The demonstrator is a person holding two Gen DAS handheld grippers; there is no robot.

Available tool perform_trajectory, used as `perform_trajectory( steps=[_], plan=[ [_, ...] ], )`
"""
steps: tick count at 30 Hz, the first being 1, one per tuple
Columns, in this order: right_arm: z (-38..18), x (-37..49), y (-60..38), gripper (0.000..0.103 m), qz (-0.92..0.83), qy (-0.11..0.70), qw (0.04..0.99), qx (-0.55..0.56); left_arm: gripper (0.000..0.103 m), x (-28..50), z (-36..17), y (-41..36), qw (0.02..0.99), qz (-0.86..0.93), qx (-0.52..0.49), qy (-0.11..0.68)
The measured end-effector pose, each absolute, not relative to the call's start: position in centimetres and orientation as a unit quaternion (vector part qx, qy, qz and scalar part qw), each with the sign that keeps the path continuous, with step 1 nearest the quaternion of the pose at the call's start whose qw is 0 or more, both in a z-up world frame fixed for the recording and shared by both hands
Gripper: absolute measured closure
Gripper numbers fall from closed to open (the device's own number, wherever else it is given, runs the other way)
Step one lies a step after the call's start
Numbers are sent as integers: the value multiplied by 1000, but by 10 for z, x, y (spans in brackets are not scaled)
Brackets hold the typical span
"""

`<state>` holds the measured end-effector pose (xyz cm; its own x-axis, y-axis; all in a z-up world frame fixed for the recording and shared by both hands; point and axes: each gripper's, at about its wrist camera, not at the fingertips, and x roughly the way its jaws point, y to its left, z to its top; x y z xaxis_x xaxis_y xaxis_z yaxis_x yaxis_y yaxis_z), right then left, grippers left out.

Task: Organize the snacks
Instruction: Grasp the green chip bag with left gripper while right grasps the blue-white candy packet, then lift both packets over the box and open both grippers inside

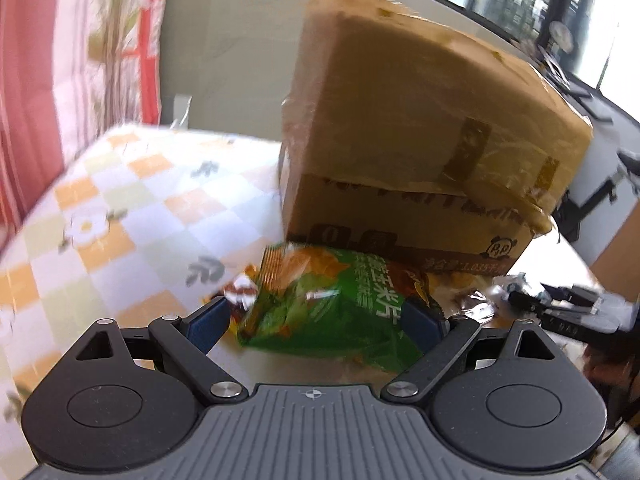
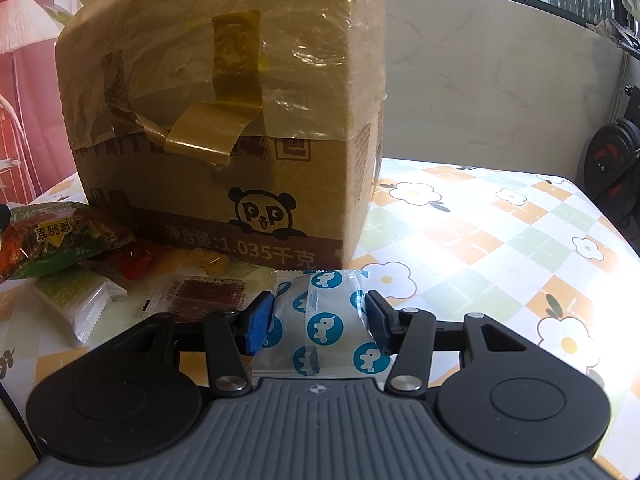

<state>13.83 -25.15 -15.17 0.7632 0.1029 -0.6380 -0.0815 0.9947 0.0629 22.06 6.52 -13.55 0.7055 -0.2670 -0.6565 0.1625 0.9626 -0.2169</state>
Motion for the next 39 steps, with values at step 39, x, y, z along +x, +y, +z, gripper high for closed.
perform_trajectory(
  steps=[39],
  plan=[
    [-143,126,-250,53,67,348,935,20,41,225,-133,54,915,-84,-178,352]
  ],
)
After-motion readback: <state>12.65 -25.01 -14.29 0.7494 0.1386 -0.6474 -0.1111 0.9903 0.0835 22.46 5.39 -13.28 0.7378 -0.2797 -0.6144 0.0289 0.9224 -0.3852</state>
